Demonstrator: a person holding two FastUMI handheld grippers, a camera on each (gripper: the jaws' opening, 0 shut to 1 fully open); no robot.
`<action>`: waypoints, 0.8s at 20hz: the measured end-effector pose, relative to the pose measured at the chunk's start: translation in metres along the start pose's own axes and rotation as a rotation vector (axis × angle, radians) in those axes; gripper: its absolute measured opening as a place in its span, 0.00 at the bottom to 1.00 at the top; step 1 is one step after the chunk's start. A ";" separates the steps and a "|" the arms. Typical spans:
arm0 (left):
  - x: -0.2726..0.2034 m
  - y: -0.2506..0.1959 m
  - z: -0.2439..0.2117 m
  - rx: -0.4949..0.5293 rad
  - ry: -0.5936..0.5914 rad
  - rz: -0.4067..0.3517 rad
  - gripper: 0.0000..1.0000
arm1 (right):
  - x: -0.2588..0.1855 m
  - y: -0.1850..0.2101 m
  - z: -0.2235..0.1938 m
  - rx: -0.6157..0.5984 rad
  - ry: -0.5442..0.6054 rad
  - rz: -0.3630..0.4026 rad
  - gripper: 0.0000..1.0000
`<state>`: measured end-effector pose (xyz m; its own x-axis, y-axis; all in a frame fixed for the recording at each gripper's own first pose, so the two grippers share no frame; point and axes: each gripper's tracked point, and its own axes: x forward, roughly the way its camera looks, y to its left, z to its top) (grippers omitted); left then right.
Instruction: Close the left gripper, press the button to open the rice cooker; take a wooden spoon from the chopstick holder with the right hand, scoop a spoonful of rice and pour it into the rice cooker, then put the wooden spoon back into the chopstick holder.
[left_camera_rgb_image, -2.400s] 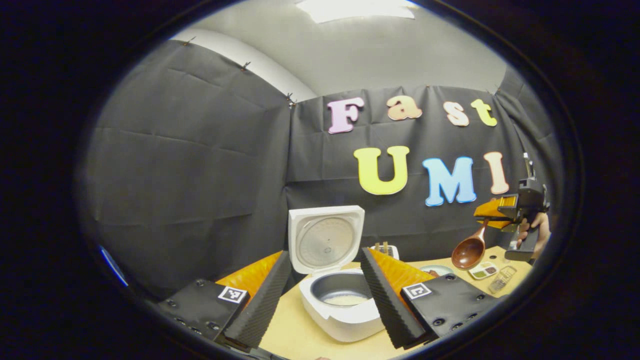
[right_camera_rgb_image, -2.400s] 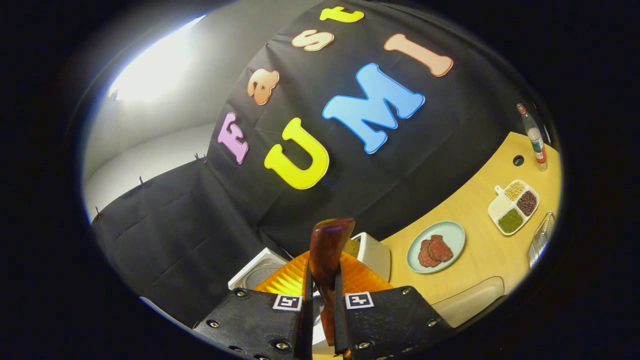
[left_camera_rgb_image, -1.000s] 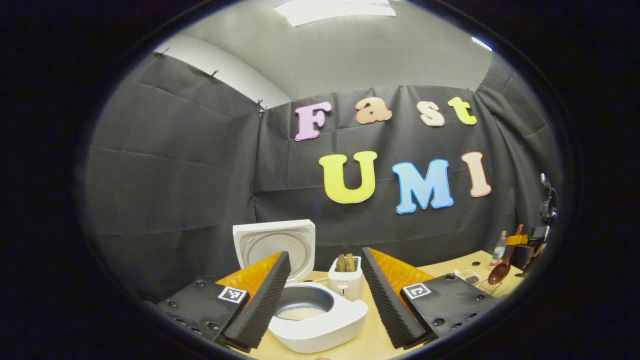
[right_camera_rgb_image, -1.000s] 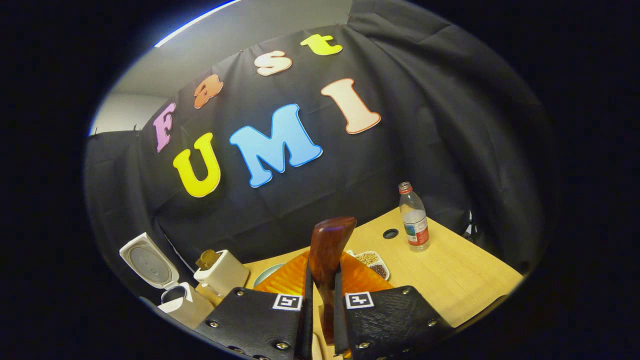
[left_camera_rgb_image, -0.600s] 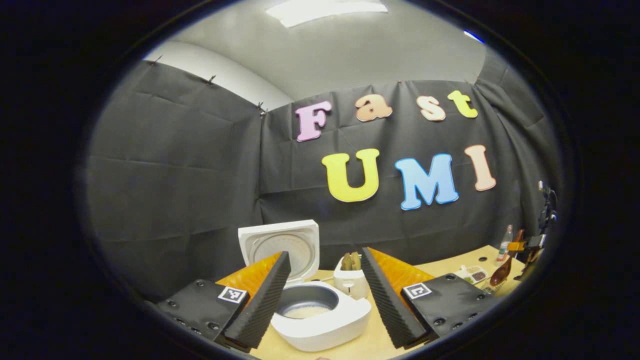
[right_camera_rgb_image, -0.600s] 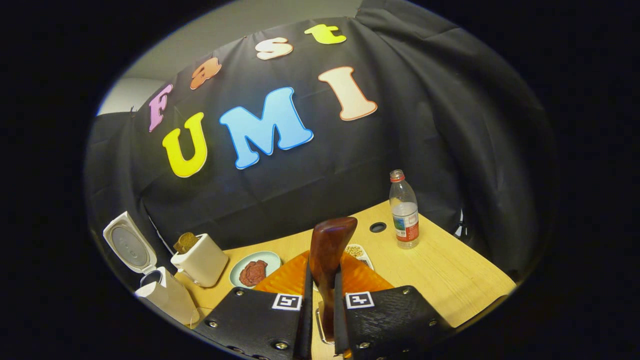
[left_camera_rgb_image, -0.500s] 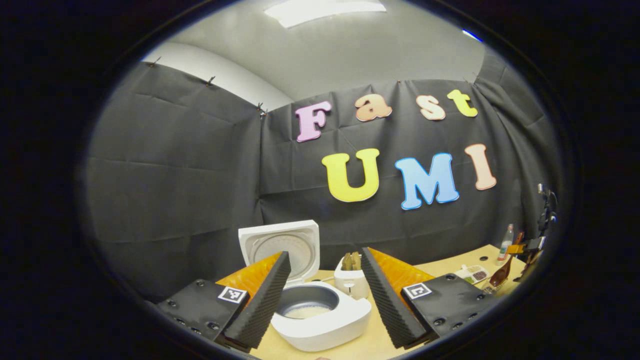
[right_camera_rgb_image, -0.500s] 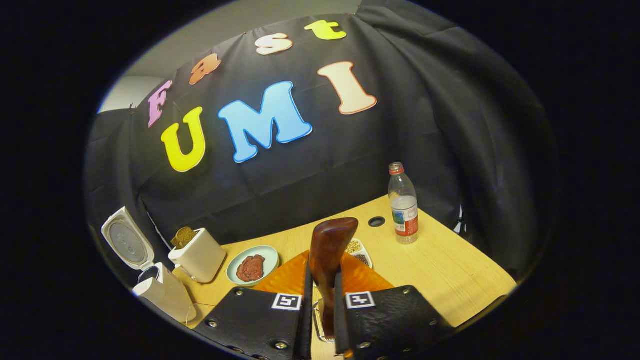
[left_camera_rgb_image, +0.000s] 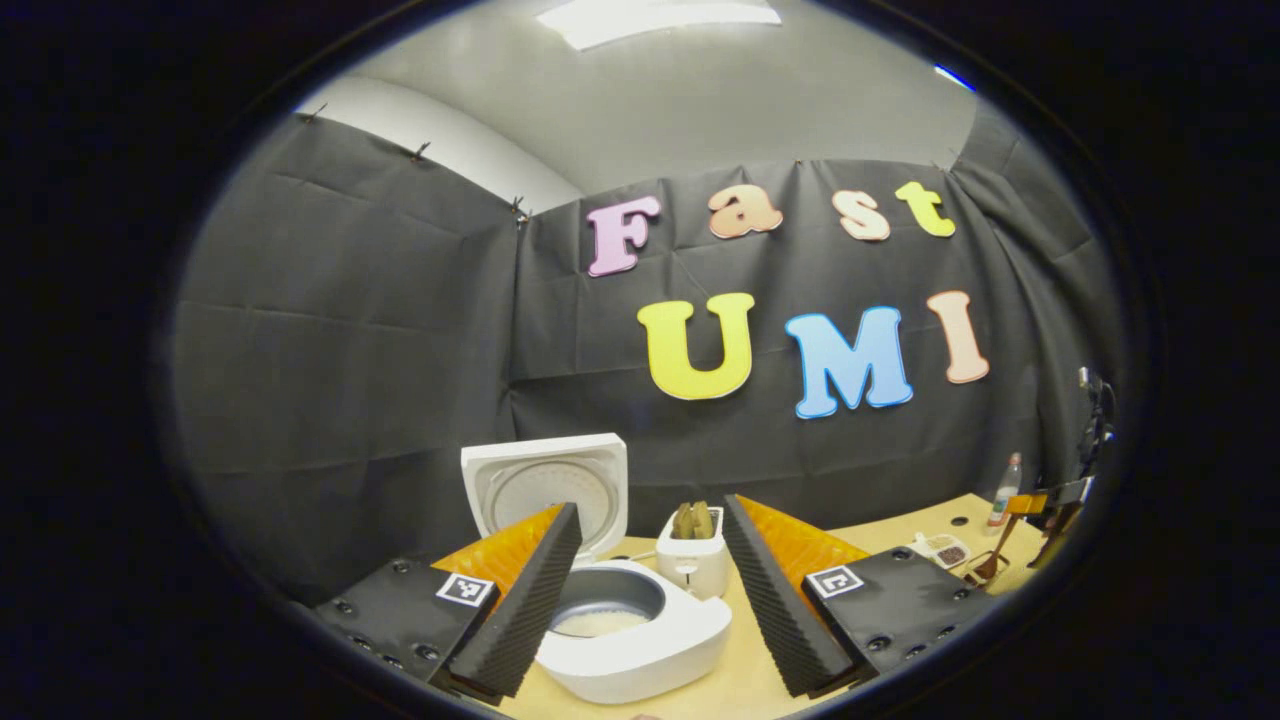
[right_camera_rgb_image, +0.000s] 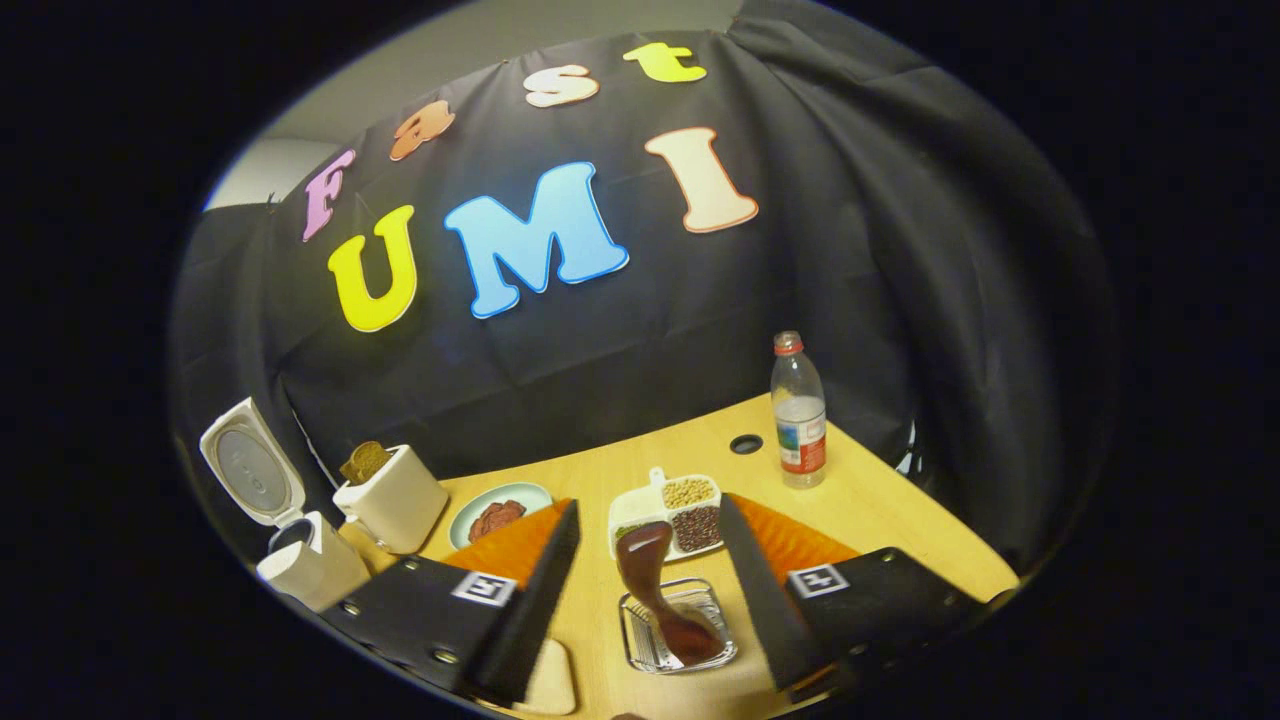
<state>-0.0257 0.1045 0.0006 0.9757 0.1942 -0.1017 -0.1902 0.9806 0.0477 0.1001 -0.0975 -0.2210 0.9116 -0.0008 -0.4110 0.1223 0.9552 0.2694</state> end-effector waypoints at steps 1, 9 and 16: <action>0.004 -0.001 -0.002 -0.004 0.002 -0.004 0.98 | -0.006 -0.002 0.013 -0.039 -0.026 -0.016 0.96; 0.029 0.003 0.001 -0.041 -0.005 -0.024 1.00 | -0.055 0.040 0.095 -0.108 -0.172 0.021 0.98; 0.064 0.034 0.011 -0.068 -0.001 -0.001 0.91 | -0.094 0.082 0.129 -0.147 -0.237 0.079 0.98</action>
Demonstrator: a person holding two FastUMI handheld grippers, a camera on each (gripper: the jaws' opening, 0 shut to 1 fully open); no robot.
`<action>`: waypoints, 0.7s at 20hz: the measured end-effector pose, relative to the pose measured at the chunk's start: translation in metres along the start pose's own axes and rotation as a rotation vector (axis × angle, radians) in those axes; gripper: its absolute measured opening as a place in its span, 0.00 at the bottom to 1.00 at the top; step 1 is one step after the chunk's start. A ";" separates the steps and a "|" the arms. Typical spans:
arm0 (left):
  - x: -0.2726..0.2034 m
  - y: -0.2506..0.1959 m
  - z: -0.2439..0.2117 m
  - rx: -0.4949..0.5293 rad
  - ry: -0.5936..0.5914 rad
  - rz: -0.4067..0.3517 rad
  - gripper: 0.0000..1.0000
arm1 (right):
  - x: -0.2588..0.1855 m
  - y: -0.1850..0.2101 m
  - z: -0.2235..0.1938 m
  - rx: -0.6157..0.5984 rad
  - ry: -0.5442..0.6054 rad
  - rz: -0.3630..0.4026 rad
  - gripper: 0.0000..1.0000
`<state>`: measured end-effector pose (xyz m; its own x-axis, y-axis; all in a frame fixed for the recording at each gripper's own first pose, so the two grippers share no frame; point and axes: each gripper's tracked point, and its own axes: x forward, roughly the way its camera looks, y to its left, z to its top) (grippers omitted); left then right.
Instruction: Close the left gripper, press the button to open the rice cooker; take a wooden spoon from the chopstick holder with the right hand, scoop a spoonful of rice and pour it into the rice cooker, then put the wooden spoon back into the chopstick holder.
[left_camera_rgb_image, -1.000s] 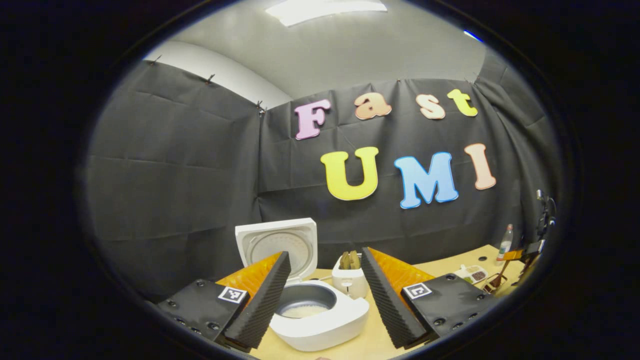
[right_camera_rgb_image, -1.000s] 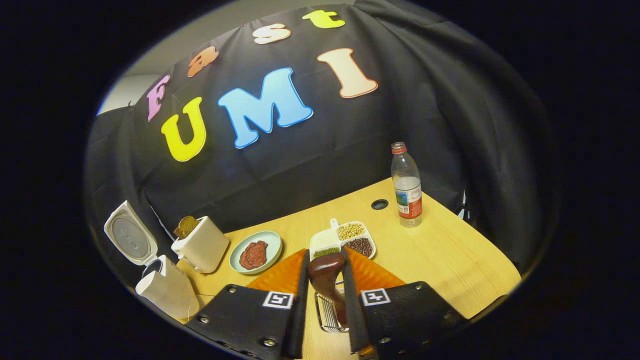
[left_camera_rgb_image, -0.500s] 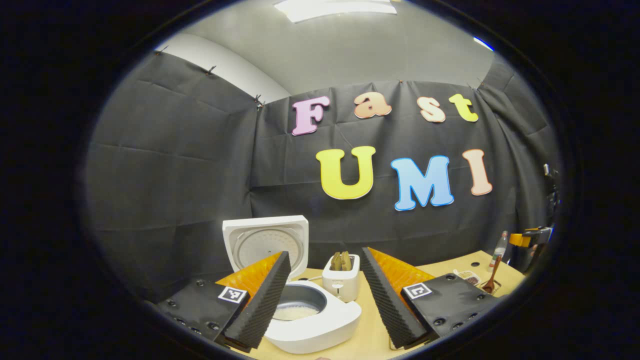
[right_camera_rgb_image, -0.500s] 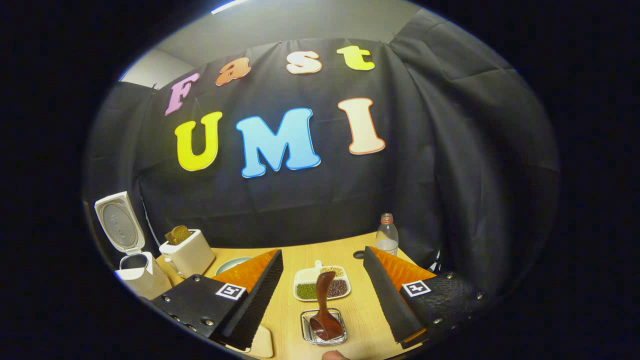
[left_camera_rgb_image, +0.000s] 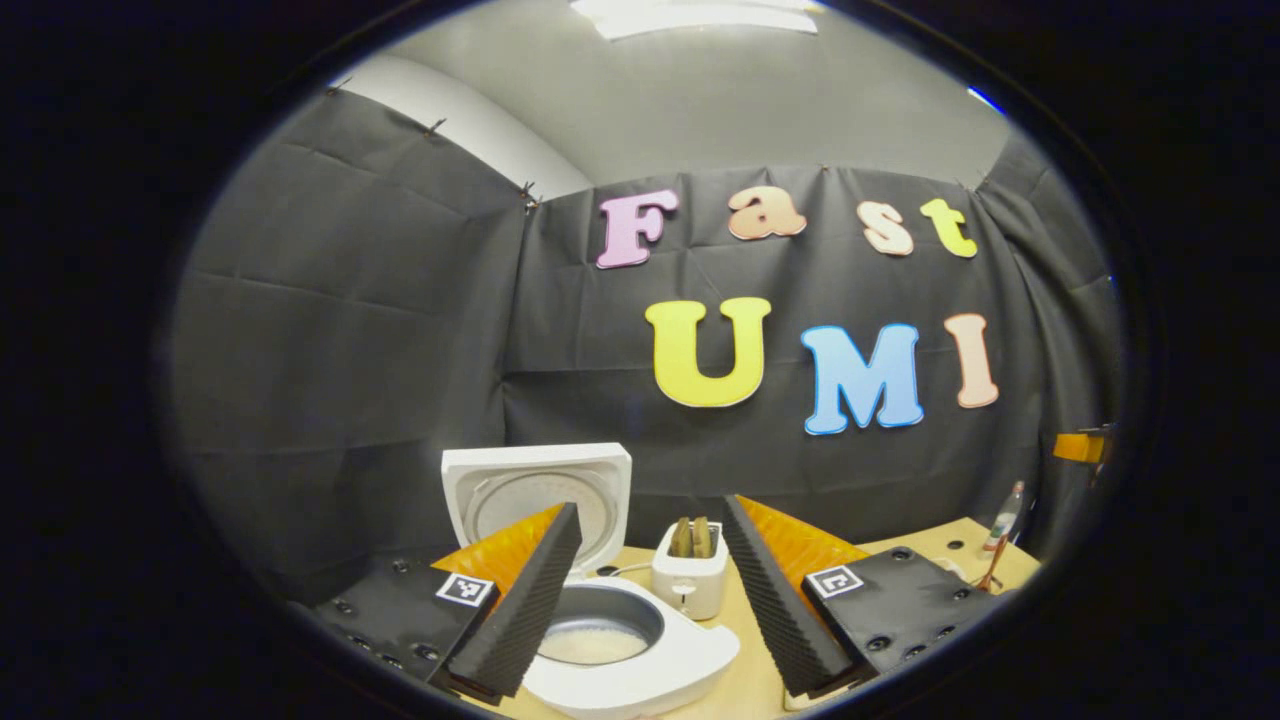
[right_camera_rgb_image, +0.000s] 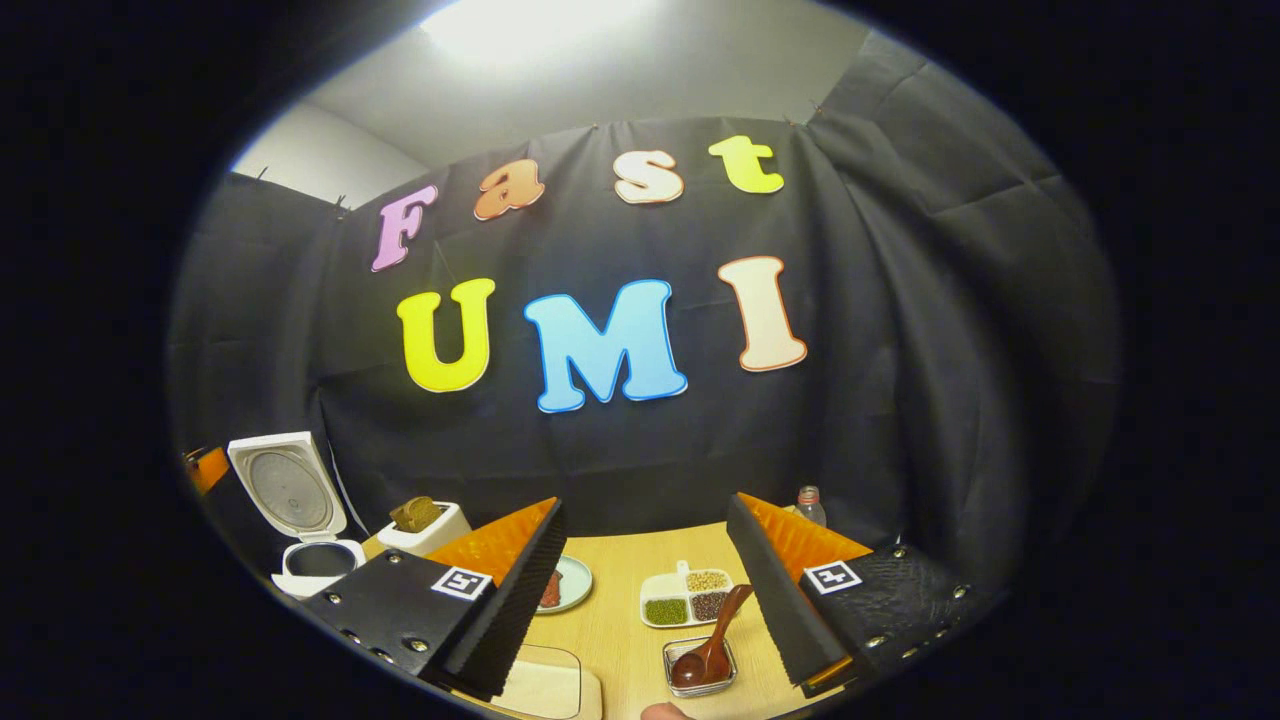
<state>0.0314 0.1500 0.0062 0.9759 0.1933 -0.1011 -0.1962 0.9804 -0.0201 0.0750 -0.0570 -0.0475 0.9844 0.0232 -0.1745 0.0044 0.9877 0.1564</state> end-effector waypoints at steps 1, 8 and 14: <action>0.007 0.007 0.003 0.007 0.000 0.009 0.95 | -0.005 0.005 0.004 -0.019 -0.012 0.003 0.98; 0.064 0.052 0.018 0.016 0.020 0.062 0.98 | -0.037 0.043 0.019 -0.072 -0.050 0.013 0.98; 0.113 0.088 0.042 -0.008 0.003 0.081 0.98 | -0.061 0.061 0.021 -0.108 -0.065 -0.006 0.98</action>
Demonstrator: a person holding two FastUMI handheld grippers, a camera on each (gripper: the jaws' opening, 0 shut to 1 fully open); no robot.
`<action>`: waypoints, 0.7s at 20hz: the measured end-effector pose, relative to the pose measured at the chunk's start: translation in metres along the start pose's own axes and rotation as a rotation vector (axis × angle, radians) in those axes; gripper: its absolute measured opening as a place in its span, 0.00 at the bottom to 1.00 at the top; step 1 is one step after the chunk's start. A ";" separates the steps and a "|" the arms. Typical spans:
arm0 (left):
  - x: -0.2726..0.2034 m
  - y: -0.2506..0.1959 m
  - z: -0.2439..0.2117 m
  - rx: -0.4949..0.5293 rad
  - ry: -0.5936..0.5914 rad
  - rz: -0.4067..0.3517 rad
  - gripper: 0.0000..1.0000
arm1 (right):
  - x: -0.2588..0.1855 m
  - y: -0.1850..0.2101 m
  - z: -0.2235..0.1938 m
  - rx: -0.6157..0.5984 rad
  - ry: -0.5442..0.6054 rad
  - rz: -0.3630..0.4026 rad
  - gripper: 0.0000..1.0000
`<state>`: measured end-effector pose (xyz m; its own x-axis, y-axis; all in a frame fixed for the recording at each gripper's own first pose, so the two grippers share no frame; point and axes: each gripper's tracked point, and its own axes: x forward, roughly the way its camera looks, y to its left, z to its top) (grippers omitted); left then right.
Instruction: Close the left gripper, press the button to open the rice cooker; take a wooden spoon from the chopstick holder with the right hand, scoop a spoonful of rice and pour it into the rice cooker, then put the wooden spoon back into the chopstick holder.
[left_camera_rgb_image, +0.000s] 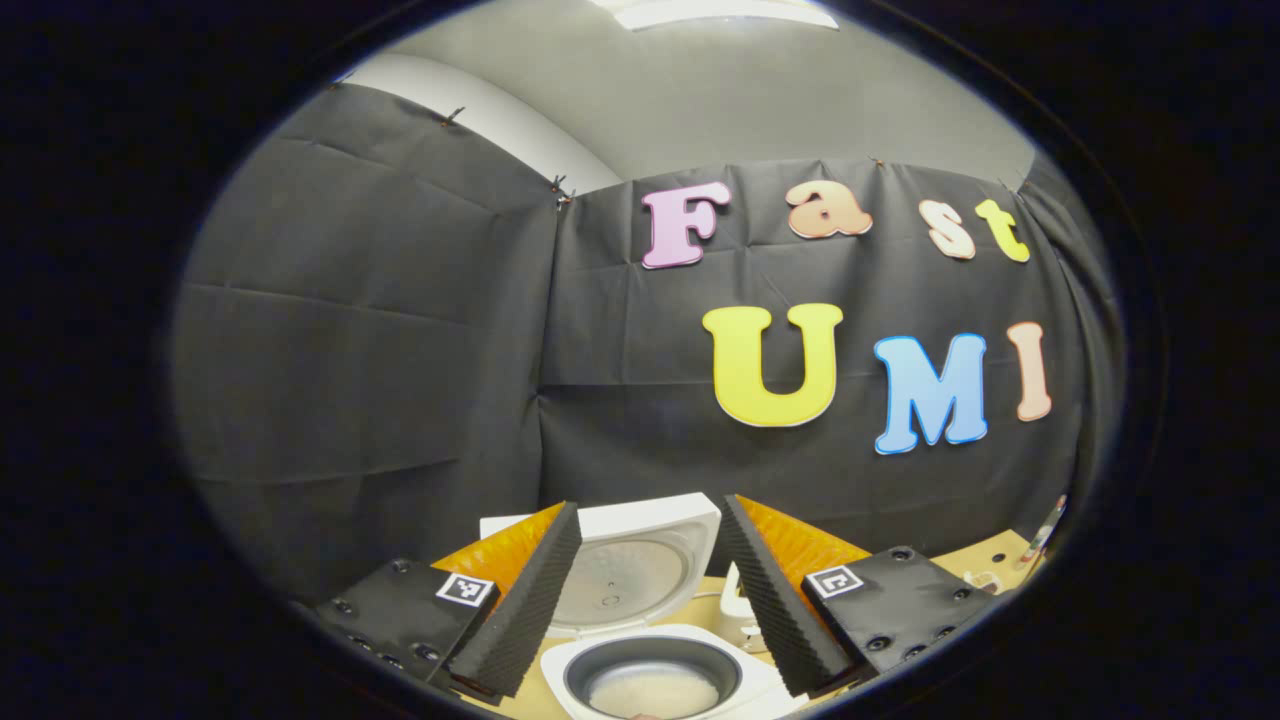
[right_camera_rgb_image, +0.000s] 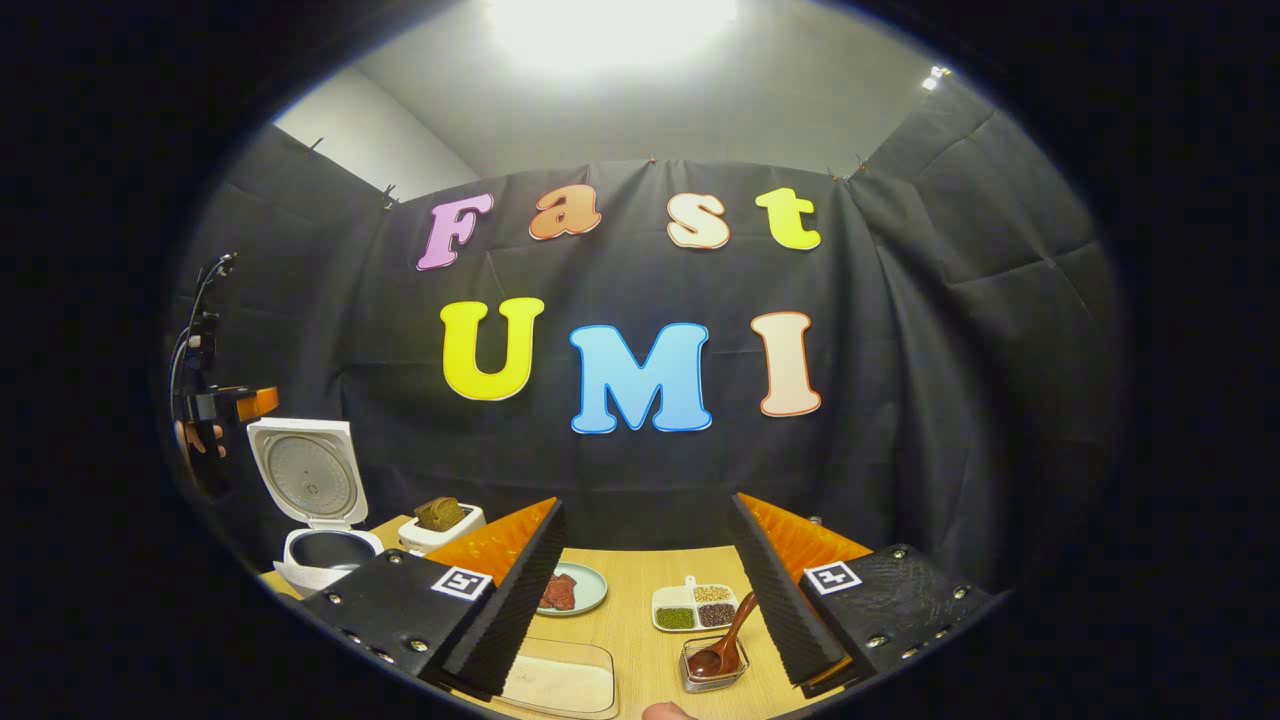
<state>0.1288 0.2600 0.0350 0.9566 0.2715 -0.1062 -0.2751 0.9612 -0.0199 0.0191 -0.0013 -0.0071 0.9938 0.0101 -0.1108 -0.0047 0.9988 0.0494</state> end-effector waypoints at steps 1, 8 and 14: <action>0.010 0.005 0.002 -0.004 0.002 0.003 0.97 | -0.004 0.003 -0.002 0.003 0.003 -0.008 0.98; 0.084 0.034 -0.001 0.000 0.019 0.019 1.00 | -0.025 0.005 -0.022 0.056 0.051 -0.075 0.98; 0.149 0.056 -0.052 0.065 0.116 0.075 0.97 | -0.040 0.003 -0.029 0.010 0.081 -0.114 0.98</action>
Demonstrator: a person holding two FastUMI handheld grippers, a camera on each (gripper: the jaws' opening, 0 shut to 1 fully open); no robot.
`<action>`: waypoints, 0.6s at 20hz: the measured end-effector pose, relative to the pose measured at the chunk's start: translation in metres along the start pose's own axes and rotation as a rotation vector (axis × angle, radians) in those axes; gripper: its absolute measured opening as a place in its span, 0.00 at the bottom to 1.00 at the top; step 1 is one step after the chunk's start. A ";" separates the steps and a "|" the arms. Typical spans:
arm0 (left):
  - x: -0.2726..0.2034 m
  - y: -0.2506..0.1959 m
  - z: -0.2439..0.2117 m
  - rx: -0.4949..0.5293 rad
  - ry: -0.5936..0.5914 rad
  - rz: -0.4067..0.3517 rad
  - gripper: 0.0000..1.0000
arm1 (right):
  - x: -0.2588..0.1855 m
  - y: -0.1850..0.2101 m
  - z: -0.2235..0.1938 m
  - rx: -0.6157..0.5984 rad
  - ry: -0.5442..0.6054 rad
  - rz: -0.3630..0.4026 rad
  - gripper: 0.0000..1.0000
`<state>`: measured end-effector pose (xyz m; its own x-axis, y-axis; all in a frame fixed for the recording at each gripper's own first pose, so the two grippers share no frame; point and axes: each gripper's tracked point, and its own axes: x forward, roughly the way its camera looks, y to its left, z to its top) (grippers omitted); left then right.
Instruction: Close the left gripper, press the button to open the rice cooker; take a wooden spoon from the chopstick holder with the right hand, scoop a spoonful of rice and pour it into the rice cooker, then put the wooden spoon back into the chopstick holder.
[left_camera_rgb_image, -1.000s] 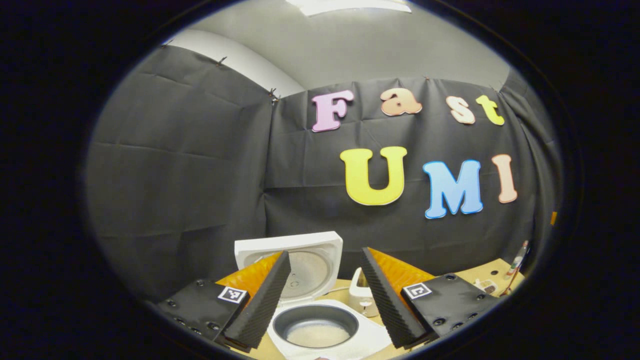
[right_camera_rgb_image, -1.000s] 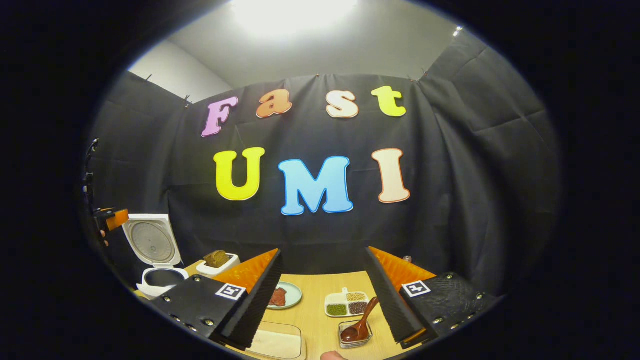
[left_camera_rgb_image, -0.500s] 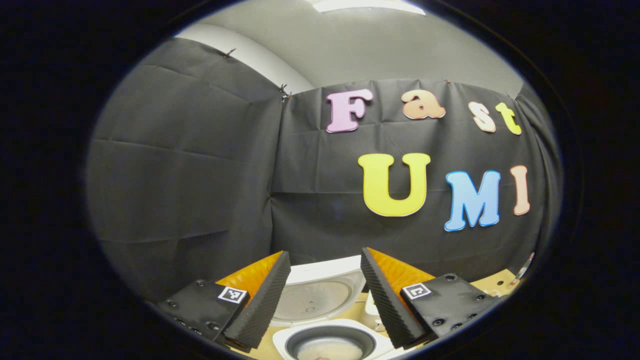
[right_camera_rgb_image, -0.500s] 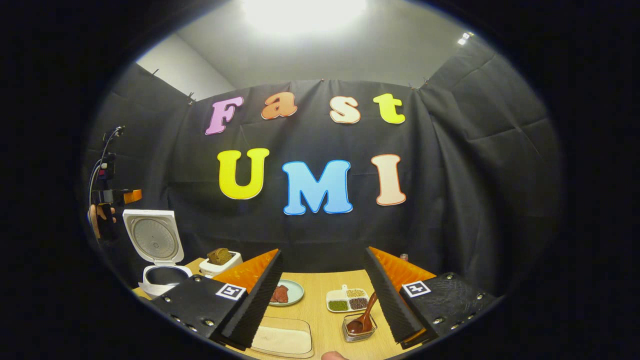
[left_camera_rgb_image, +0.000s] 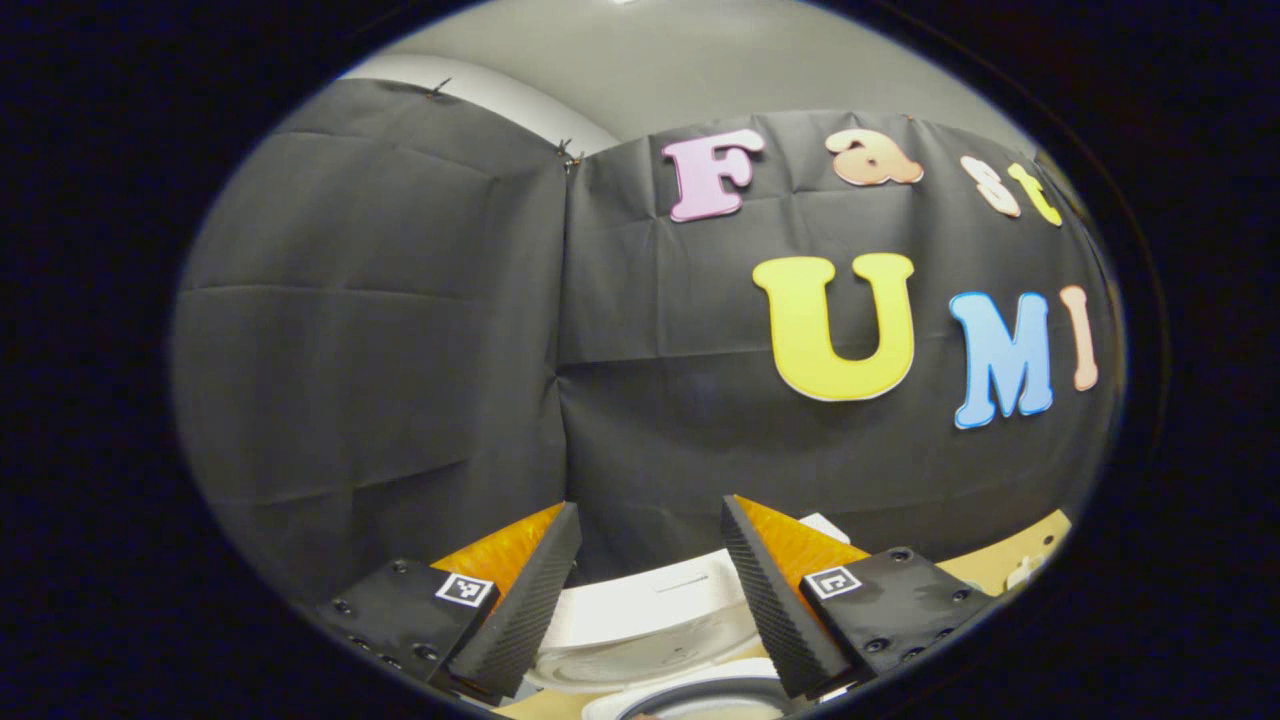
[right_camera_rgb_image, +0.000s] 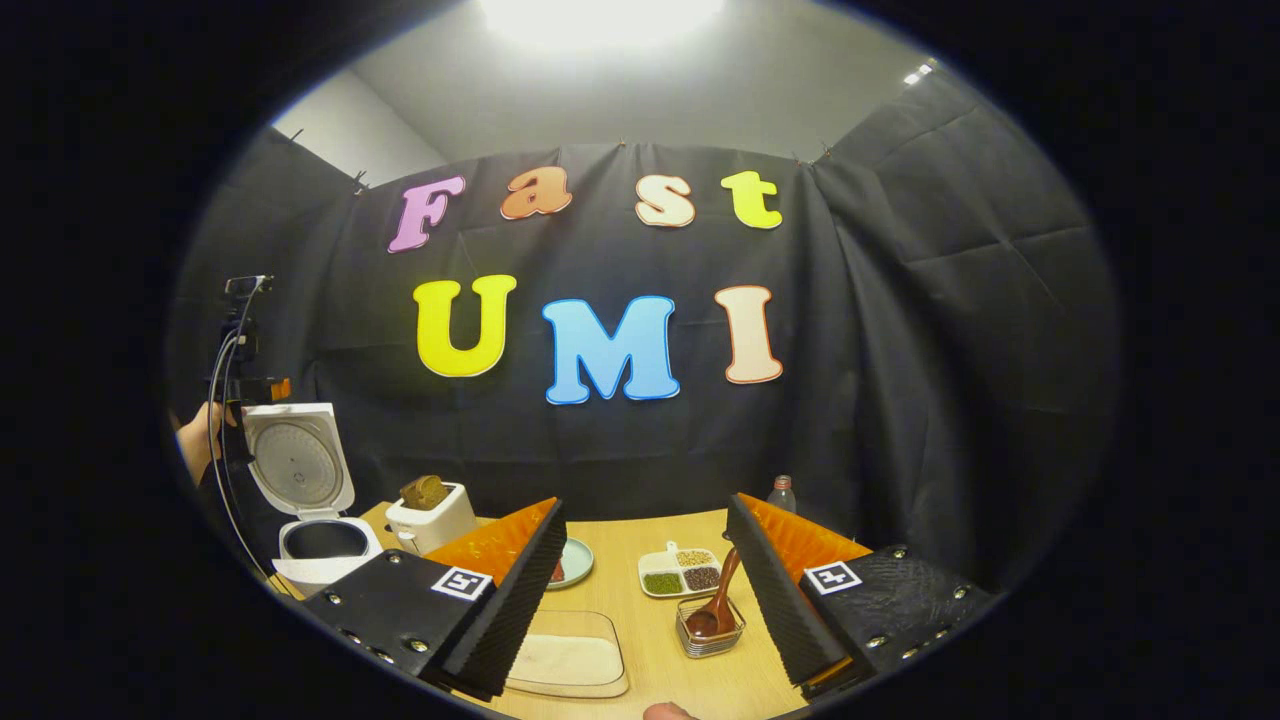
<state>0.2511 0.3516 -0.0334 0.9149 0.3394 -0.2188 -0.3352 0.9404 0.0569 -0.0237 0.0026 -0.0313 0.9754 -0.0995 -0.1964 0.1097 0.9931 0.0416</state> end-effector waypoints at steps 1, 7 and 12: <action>0.006 -0.001 -0.007 -0.003 0.017 -0.001 0.98 | -0.002 -0.003 -0.001 -0.014 0.003 -0.008 0.98; 0.007 -0.003 -0.012 -0.056 -0.013 0.044 1.00 | -0.003 -0.015 -0.002 -0.020 0.011 -0.009 0.98; -0.029 -0.019 -0.020 -0.034 -0.030 0.030 1.00 | 0.010 -0.017 -0.002 0.001 0.018 0.040 0.98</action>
<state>0.2261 0.3237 -0.0475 0.9105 0.3682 -0.1884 -0.3695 0.9288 0.0296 -0.0158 -0.0148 -0.0358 0.9754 -0.0589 -0.2126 0.0712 0.9962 0.0506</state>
